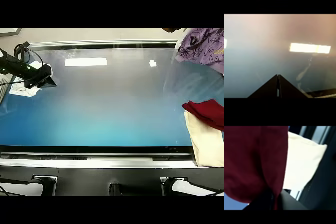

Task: Fold the clothes and pants, and hang the long-sleeved shirts on hangers.

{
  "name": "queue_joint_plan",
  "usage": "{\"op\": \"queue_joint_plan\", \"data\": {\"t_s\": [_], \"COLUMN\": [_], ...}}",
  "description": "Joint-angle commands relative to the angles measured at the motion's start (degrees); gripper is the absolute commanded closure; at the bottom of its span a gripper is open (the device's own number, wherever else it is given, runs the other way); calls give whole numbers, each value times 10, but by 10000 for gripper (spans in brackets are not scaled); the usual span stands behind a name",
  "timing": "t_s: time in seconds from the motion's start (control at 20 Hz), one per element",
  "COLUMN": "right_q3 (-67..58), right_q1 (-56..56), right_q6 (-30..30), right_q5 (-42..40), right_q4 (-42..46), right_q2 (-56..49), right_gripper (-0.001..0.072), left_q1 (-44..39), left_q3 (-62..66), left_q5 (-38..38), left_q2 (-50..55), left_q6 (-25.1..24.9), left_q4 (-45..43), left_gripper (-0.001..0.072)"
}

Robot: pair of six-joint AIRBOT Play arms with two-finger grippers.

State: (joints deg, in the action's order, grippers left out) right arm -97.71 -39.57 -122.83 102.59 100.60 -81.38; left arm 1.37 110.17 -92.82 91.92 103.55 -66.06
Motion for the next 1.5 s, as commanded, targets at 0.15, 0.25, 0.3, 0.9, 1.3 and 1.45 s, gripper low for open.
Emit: {"op": "queue_joint_plan", "data": {"t_s": [0.15,0.25,0.3,0.9,1.3,1.45], "right_q3": [189,228,245,350,348,277], "right_q1": [1,1,1,1,1,2], "right_q6": [-14,-15,-15,-12,23,72], "right_q5": [-42,-48,-51,-97,-124,-188], "right_q4": [38,48,54,128,155,108], "right_q2": [80,89,94,99,99,99], "right_gripper": [683,683,683,682,225,226], "left_q1": [0,0,0,0,0,0], "left_q3": [0,0,0,0,0,0], "left_q5": [-4,-4,-4,-4,-3,-3], "left_q2": [0,0,0,0,0,0], "left_q6": [0,0,0,0,0,0], "left_q4": [0,0,0,0,0,0], "left_gripper": [690,690,690,690,690,689]}}
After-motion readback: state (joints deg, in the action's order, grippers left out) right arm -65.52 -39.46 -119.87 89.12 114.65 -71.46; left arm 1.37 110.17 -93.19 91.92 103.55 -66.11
